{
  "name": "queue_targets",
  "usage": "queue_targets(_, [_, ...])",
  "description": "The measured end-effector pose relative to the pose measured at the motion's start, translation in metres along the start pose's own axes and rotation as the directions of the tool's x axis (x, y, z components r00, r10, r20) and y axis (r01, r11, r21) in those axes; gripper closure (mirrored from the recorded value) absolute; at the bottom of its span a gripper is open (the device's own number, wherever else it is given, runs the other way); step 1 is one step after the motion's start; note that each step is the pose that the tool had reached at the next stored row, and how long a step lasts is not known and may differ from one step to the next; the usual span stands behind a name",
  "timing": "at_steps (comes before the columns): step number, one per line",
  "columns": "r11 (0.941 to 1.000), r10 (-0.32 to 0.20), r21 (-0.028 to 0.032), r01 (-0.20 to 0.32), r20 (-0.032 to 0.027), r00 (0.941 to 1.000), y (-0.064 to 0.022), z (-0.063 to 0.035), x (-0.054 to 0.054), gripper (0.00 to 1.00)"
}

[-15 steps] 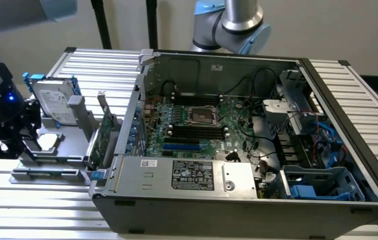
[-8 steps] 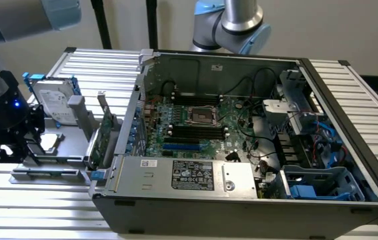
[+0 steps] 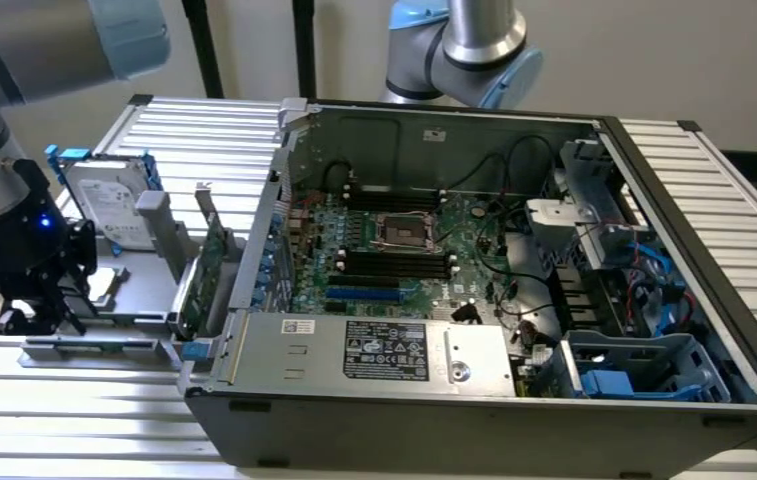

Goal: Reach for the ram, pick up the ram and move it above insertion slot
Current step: 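Pick up the ram and move it above insertion slot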

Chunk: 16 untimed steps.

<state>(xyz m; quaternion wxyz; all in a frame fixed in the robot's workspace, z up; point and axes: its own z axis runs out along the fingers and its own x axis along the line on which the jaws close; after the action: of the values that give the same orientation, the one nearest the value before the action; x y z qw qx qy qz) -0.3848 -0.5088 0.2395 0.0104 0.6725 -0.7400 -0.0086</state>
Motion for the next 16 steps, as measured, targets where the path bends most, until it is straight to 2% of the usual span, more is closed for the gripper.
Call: queue_targets(16, [1.0,-0.005,0.0001,0.005,-0.0002,1.0,-0.0039,0.0172,0.004,0.69])
